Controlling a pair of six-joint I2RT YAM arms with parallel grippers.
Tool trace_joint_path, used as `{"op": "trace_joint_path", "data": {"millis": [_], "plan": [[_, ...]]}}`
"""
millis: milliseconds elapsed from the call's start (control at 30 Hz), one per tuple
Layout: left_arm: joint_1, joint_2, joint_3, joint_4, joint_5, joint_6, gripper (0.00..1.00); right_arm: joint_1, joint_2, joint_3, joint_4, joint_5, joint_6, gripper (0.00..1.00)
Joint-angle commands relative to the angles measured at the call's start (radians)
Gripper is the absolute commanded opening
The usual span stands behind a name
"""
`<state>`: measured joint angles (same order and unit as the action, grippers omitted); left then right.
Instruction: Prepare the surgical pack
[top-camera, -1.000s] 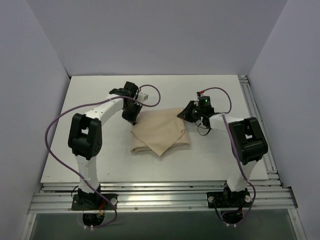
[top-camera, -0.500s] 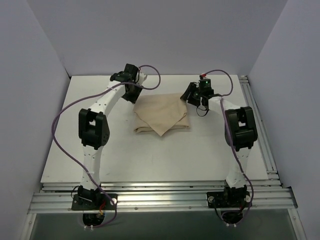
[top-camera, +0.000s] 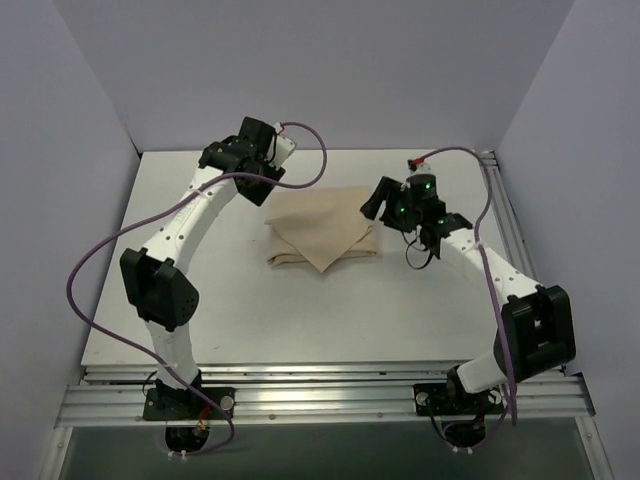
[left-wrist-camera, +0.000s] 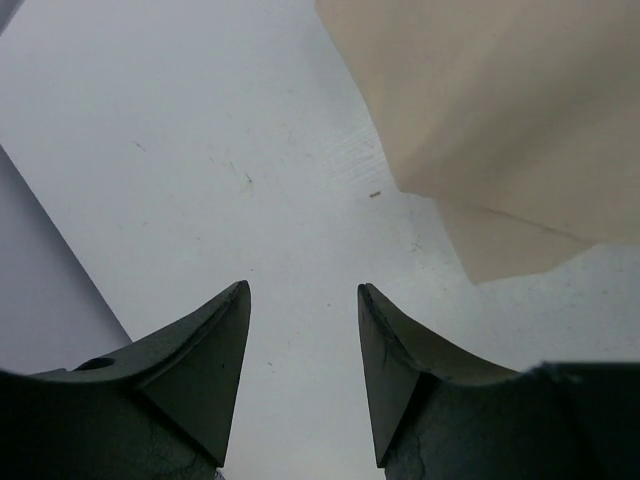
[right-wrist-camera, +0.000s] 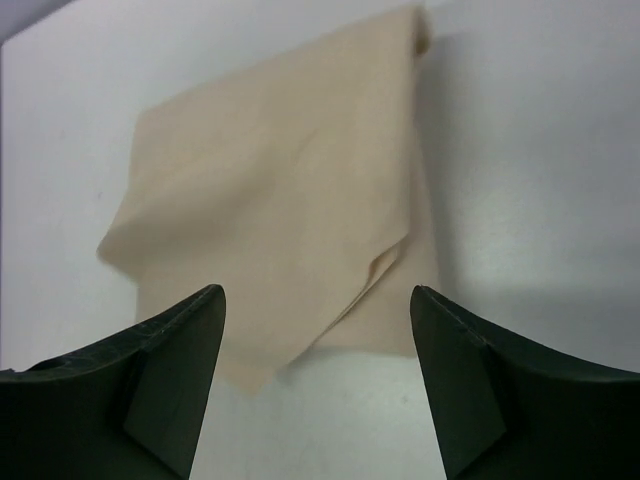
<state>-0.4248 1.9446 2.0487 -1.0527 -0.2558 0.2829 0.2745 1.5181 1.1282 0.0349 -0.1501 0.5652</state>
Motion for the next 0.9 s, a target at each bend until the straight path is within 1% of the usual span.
{"op": "trace_joint_path", "data": {"millis": [0,67,133,233,333,367,433,467,533,567,633,700,767,867], "plan": [[-0.041,-0.061,-0.097,-0.035,0.036,-0.005,0.56,0.129,-0.053,-0.186,0.153,-0.110,0.106,0.69],[-0.061,-0.067,-0.127,-0.006,0.047,-0.024,0.56,0.175,-0.068,-0.302,0.305,-0.134,0.165,0.65],[-0.095,-0.058,-0.140,0.011,0.050,-0.042,0.56,0.190,-0.070,-0.350,0.370,-0.120,0.217,0.63],[-0.126,-0.043,-0.151,0.036,0.052,-0.063,0.56,0.207,-0.044,-0.395,0.445,-0.100,0.237,0.57],[-0.140,-0.033,-0.191,0.078,0.058,-0.077,0.55,0.236,0.007,-0.424,0.516,-0.104,0.234,0.43],[-0.144,-0.033,-0.202,0.086,0.059,-0.086,0.55,0.244,0.017,-0.435,0.569,-0.106,0.239,0.38],[-0.146,-0.035,-0.217,0.115,0.072,-0.088,0.55,0.261,0.042,-0.475,0.641,-0.115,0.246,0.38],[-0.146,-0.033,-0.226,0.123,0.075,-0.090,0.55,0.265,0.051,-0.487,0.711,-0.117,0.255,0.40],[-0.147,-0.026,-0.223,0.137,0.082,-0.088,0.55,0.276,0.080,-0.504,0.752,-0.109,0.263,0.43],[-0.146,-0.021,-0.220,0.140,0.084,-0.088,0.55,0.278,0.105,-0.507,0.778,-0.103,0.274,0.46],[-0.149,-0.007,-0.220,0.148,0.084,-0.087,0.55,0.281,0.131,-0.512,0.795,-0.098,0.283,0.49],[-0.150,0.002,-0.228,0.161,0.090,-0.090,0.55,0.282,0.164,-0.515,0.838,-0.106,0.292,0.54],[-0.154,0.013,-0.245,0.171,0.099,-0.090,0.55,0.287,0.200,-0.516,0.911,-0.126,0.295,0.57],[-0.157,0.024,-0.254,0.183,0.099,-0.096,0.55,0.296,0.249,-0.483,0.976,-0.166,0.305,0.57]]}}
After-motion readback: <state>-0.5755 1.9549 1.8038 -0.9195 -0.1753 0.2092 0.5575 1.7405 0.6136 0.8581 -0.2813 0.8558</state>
